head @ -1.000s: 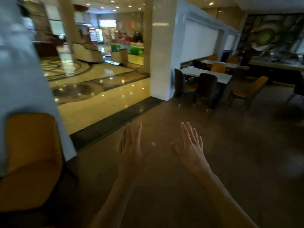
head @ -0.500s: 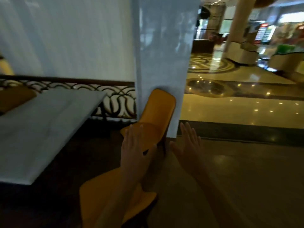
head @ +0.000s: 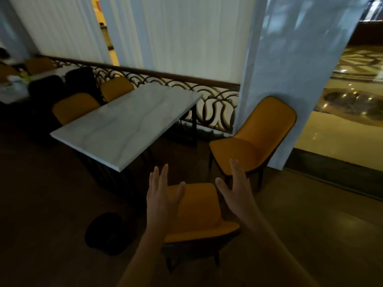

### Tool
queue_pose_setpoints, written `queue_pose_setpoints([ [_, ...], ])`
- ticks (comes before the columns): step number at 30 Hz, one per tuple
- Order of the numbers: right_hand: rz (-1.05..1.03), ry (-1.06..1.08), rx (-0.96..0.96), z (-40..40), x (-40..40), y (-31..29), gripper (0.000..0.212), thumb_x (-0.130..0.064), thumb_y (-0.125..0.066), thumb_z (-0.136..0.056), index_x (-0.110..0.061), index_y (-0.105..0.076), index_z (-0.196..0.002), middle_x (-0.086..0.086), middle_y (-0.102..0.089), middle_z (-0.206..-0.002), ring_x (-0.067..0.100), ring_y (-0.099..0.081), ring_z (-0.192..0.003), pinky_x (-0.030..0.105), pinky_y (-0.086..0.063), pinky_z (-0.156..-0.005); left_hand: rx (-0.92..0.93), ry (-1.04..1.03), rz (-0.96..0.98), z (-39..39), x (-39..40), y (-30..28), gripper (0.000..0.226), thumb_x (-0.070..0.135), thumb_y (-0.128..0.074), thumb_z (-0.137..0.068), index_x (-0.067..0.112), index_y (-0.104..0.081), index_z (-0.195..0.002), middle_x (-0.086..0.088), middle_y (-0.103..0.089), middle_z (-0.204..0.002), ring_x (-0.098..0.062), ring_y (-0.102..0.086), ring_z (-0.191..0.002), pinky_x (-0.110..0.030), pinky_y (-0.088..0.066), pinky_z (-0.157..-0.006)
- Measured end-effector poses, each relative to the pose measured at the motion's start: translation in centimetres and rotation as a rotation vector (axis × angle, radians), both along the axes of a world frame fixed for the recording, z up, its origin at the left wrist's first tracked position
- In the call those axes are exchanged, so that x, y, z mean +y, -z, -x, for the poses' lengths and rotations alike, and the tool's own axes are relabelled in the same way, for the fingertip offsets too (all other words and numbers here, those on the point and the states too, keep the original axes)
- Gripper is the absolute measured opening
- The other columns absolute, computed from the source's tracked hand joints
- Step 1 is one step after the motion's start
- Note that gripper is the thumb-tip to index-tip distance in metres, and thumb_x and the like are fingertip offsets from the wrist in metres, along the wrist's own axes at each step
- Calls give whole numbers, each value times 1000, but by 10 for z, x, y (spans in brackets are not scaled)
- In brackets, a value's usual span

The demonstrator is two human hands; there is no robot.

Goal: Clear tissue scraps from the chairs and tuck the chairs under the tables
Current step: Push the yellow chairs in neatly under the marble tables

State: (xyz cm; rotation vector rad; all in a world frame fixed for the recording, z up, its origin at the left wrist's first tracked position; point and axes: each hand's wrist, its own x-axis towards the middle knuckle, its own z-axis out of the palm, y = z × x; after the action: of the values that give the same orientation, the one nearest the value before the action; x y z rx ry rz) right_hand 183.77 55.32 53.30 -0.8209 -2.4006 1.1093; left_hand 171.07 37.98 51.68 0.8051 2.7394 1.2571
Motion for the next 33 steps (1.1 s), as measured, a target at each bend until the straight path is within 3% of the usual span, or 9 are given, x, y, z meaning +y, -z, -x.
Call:
queue_pose_setpoints([
  [3, 323, 103, -24, -6, -12, 30, 76, -49, -52, -96, -28, -11, -157, -1, -7, -166, 24, -12, -152, 50, -20, -120, -263, -109, -46, 2, -27, 41, 81, 64, -49, -88, 32, -19, -156, -3, -10, -167, -28, -15, -152, -53, -32, -112],
  [7, 479, 371, -179, -18, -22, 85, 81, -44, -60, -93, -17, -17, -156, 12, -4, -166, 34, -15, -150, 52, -26, -117, -504, -245, -13, -8, -54, 89, 87, 63, -52, -87, 23, -18, -157, -8, -13, -165, -34, -25, -147, -55, -34, -111],
  [13, 1021, 705, -152, -23, -34, 126, 101, -38, -72, -87, -27, 0, -157, 10, -14, -164, 40, -26, -145, 62, -34, -110, -703, -481, -28, -17, -59, 122, 91, 49, -67, -89, 17, -16, -157, -13, -12, -163, -46, -34, -138, -62, -40, -104],
  [15, 1214, 763, -60, -21, -38, 135, 86, -30, -72, -89, -29, -17, -155, 17, -32, -153, 43, -40, -135, 63, -41, -104, -801, -555, -71, -18, -58, 125, 94, 42, -70, -89, 18, -12, -158, -15, -10, -163, -47, -33, -138, -59, -40, -103],
  [18, 1457, 762, 54, -16, -44, 146, 39, -24, -67, -93, -13, -52, -128, 24, -51, -131, 45, -53, -117, 64, -42, -102, -885, -572, -128, -22, -58, 130, 96, 40, -67, -92, 19, -1, -159, -15, -16, -164, -46, -31, -141, -55, -39, -100],
  [22, 1460, 761, 40, -12, -46, 152, 33, -26, -66, -93, -4, -55, -114, 24, -57, -111, 43, -60, -103, 66, -46, -95, -1074, -715, -258, -19, -57, 136, 106, 45, -75, -84, 20, -5, -159, -17, -34, -155, -45, -46, -131, -57, -47, -100],
  [24, 1460, 774, 42, -8, -45, 152, 33, -26, -69, -91, -4, -55, -111, 23, -59, -109, 43, -60, -100, 65, -48, -93, -1223, -756, -397, -17, -56, 142, 96, 43, -80, -80, 20, -25, -155, -20, -54, -134, -43, -61, -111, -56, -58, -79],
  [26, 1478, 787, 53, -6, -43, 149, 25, -23, -69, -90, -8, -56, -105, 22, -59, -112, 45, -57, -106, 66, -46, -96, -1325, -764, -515, -16, -54, 148, 79, 37, -80, -82, 15, -40, -147, -23, -58, -126, -43, -65, -100, -49, -59, -63],
  [33, 1426, 795, 72, -2, -41, 144, 28, -13, -64, -95, -12, -52, -120, 19, -57, -111, 46, -55, -108, 66, -45, -98, -1383, -822, -655, -9, -44, 151, 62, 32, -82, -81, 29, -50, -134, -14, -61, -123, -44, -63, -102, -63, -57, -74],
])
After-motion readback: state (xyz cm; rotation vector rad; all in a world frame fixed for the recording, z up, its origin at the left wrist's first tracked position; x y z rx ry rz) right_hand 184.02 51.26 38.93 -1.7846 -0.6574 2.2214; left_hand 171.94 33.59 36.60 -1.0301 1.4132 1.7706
